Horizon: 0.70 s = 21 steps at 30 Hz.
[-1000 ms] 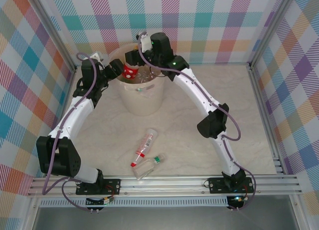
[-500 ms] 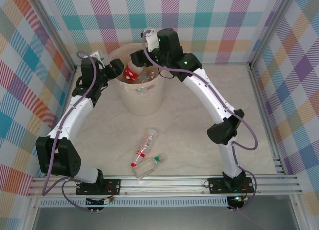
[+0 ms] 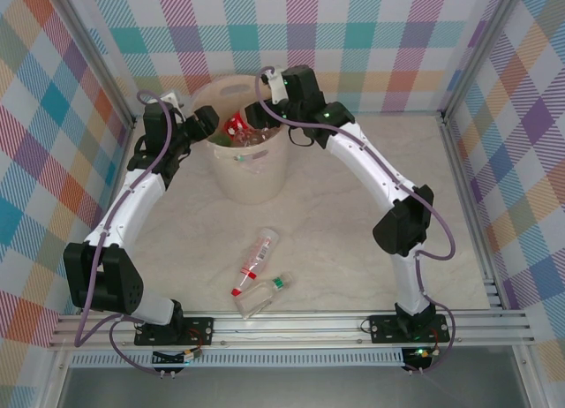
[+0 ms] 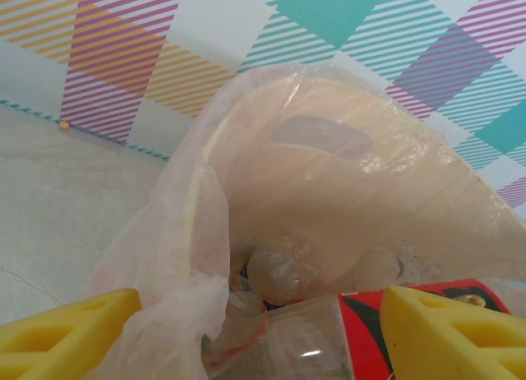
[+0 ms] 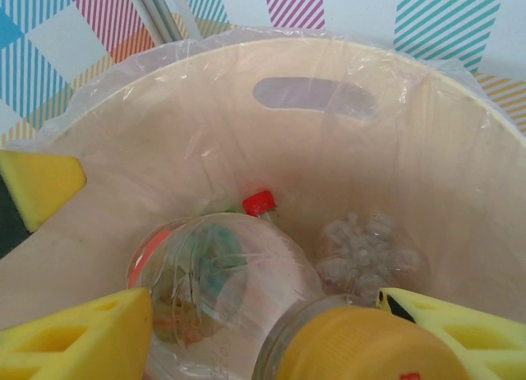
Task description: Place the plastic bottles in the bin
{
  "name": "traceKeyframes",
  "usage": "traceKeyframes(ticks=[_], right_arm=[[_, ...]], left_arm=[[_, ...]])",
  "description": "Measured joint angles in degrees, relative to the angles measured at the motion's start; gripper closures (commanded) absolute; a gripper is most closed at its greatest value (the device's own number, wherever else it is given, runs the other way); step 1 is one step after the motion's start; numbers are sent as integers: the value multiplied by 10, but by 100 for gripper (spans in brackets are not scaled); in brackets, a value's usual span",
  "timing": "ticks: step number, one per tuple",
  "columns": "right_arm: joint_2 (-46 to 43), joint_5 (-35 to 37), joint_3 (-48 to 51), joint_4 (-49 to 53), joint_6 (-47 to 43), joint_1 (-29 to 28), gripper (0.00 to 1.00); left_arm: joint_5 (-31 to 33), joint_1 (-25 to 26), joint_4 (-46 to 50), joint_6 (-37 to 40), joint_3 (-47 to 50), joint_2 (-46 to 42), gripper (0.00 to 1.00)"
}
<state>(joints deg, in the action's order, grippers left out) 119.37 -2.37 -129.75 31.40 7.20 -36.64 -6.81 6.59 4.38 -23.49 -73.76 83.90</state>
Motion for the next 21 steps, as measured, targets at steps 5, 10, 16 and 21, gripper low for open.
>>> traceKeyframes(ticks=[5,10,16,21], right_arm=[[-3,17,-47,45,-12,3,25],[-54,33,-50,71,-24,7,23],[-176,45,49,64,-25,11,23],[-332,50,284,32,2,23,23]], left_arm=[[0,0,20,15,-7,-1,21],[0,0,62,44,-41,-14,15],[9,3,134,101,-87,-77,12],[41,50,223,140,-61,-212,12]])
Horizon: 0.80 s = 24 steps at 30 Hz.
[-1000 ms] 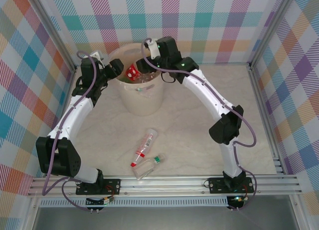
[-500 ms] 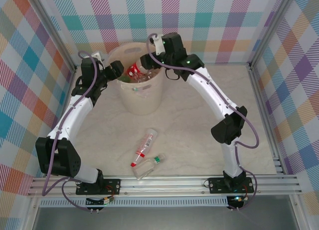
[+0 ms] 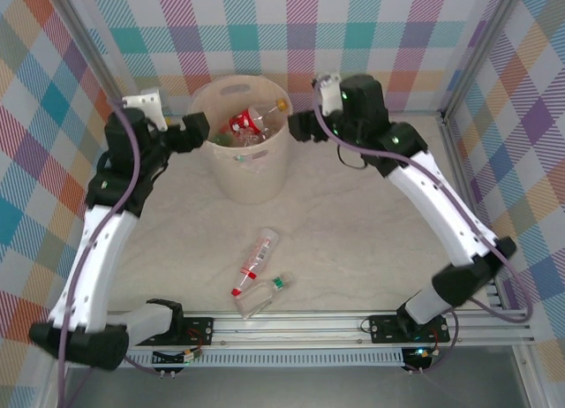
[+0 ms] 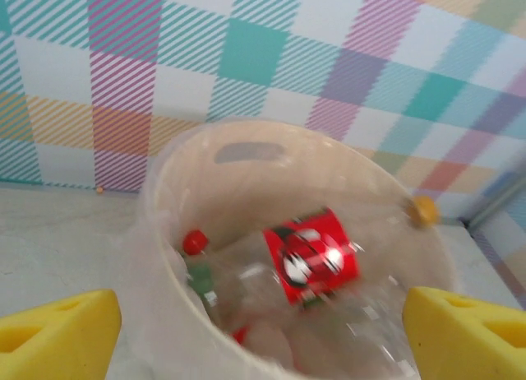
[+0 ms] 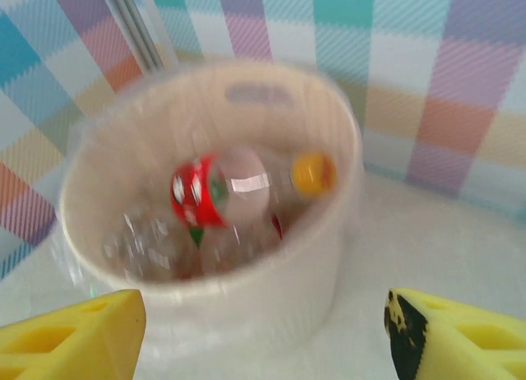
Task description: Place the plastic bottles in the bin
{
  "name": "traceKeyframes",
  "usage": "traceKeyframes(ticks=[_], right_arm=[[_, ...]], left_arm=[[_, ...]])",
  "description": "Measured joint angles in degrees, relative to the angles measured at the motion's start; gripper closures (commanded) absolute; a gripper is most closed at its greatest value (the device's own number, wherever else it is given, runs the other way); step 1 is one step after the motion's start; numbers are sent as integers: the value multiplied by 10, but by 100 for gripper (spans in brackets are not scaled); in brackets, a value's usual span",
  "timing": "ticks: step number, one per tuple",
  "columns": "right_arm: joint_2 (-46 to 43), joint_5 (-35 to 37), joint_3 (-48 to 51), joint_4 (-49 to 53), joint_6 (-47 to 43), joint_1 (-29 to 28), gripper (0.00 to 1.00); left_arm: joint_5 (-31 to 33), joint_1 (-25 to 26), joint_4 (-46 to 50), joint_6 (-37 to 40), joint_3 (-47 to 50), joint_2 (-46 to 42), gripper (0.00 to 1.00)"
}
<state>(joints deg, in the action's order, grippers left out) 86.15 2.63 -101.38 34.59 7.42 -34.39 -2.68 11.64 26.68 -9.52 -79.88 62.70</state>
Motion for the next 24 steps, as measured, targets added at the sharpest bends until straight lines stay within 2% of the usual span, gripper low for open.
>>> traceKeyframes(ticks=[6,11,13,17,24], right_arm=[[-164,22,239,-5,60,48,23],[-306,59,415,6,126,93,21],[-349,69,458,12,148,108,19],[-391,76,491,13,183,130,17],[-352,72,489,14,192,139,13]], left_arm=[[17,109,101,1,96,-148,14],[17,213,166,-10,201,-146,14],[16,253,169,-25,244,-130,14],[3,316,151,-49,323,-117,11],[-3,383,85,-79,374,-28,6]])
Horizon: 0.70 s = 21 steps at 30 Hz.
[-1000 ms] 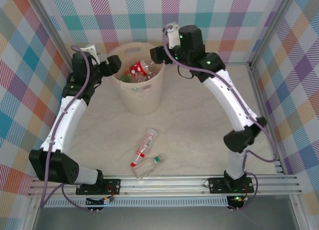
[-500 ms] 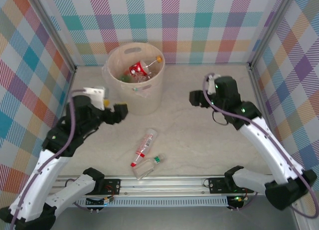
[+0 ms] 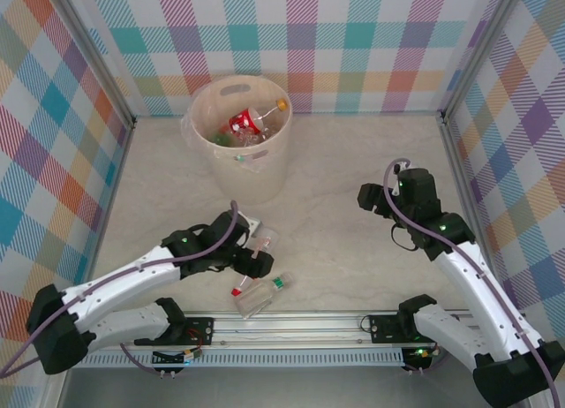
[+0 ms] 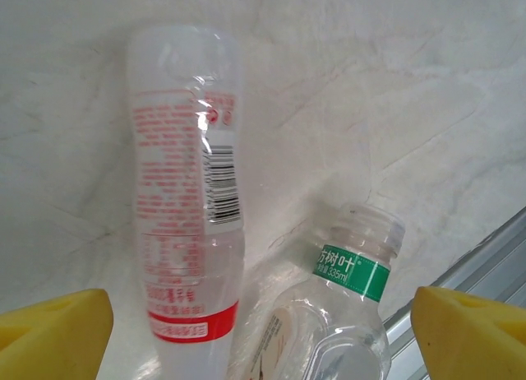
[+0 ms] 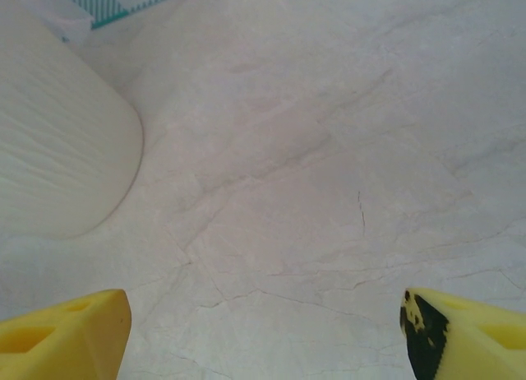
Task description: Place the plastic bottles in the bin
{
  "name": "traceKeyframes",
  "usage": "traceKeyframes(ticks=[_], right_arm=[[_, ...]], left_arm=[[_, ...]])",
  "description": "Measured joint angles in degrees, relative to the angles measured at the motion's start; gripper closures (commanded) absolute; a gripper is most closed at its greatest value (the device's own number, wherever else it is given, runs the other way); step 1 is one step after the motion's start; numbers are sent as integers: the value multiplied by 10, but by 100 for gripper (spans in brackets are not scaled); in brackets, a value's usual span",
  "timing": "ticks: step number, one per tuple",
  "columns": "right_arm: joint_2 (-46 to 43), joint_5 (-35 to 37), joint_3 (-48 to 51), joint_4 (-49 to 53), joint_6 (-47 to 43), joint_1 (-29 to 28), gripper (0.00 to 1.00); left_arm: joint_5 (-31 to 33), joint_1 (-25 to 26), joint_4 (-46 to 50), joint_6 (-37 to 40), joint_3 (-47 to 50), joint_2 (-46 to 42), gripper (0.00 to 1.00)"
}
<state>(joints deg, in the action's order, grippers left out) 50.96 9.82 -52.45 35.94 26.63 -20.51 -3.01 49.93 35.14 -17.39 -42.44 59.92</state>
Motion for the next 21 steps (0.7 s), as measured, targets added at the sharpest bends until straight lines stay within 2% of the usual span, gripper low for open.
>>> traceKeyframes(ticks=[3,6,14,18,21], right_arm=[[-8,-7,0,3,0,3,12],[-19,-24,0,8,-1,7,12],[-43,-105,61,10,7,44,12],[-54,-141,93,2,16,63,13],[-60,-160,110,-6,19,69,12]], left_arm=[[12,5,-24,-13,14,24,7],[29,5,-42,-24,29,47,11],[60,5,-89,-33,38,127,30],[67,5,-97,-22,35,171,36],[74,4,-96,-8,17,200,45]])
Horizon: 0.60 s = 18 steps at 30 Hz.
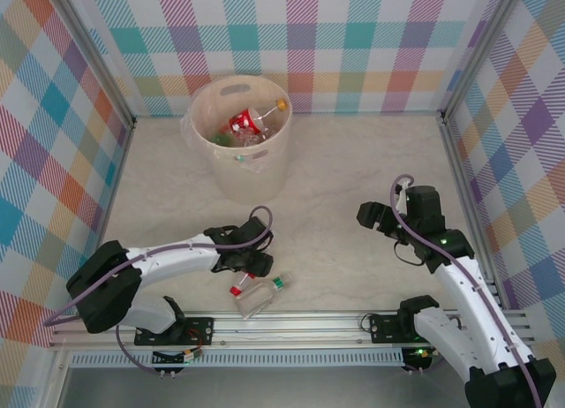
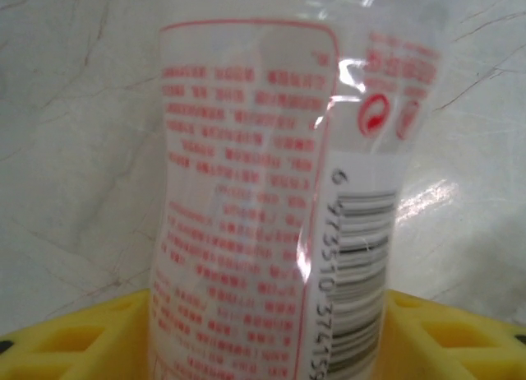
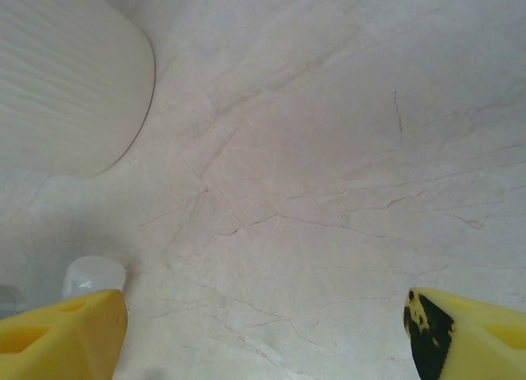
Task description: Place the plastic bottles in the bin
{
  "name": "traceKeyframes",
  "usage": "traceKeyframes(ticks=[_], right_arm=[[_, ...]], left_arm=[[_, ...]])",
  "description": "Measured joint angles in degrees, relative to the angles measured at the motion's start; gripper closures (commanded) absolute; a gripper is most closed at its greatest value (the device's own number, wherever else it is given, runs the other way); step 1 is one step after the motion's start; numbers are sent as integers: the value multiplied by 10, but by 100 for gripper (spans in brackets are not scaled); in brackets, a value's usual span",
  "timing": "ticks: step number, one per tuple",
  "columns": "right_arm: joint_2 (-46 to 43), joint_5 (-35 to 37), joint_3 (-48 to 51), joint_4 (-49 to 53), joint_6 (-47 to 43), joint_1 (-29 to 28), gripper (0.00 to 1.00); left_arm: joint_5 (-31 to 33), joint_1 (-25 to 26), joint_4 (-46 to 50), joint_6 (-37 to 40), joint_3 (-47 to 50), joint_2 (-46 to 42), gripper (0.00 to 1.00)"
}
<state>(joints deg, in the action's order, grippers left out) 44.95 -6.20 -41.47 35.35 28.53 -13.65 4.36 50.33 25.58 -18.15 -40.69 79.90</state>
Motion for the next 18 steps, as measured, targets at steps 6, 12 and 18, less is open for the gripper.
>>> traceKeyframes(ticks=[6,12,18], right_arm=[[-41,-29,28,-5,0,26,10],[-37,-129,63,-73,24,38,11],[-16,-267,72,-144,46,38,7]], left_arm=[[15,-4,11,34,-42,9,53],[24,-4,48,78,-103,-39,54],[5,-1,33,105,-151,-103,54]])
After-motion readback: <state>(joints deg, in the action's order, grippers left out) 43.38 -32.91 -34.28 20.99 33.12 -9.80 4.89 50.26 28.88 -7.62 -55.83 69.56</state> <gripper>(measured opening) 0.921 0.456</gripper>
